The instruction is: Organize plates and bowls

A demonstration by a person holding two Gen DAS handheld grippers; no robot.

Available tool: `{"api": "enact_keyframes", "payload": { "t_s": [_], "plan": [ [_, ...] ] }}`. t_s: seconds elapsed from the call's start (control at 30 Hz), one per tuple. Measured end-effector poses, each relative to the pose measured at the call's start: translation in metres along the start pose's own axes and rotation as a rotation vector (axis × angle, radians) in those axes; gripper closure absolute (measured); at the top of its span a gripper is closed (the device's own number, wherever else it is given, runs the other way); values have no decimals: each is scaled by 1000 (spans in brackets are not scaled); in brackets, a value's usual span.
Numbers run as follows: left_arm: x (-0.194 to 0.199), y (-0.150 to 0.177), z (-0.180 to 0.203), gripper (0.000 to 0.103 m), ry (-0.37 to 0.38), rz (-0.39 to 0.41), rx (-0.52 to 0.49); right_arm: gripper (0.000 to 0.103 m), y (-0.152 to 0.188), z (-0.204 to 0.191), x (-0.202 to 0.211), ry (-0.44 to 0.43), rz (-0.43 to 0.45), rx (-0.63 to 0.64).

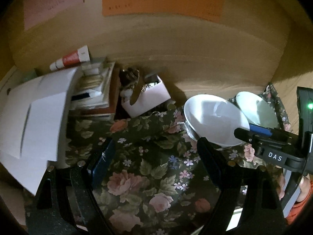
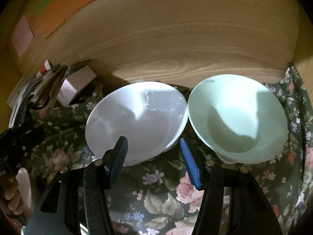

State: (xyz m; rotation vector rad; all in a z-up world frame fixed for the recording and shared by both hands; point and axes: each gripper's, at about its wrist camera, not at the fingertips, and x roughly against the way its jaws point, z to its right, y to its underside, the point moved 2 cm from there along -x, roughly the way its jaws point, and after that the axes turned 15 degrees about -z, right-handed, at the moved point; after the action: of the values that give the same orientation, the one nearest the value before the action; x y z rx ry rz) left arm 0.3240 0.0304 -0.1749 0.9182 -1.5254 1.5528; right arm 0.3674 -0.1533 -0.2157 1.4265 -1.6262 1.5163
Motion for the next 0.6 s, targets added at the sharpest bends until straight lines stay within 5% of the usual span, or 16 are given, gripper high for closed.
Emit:
{"api": "enact_keyframes", "payload": {
  "t_s": [0.23,0.6],
  "plan": [
    [-12,3,3,18,8,-25,-21,53,1,-1,-11,23,-6,5],
    [-25,7,10,18,19,-82,-31,82,10,-13,-17,38,-73,134]
  ]
}}
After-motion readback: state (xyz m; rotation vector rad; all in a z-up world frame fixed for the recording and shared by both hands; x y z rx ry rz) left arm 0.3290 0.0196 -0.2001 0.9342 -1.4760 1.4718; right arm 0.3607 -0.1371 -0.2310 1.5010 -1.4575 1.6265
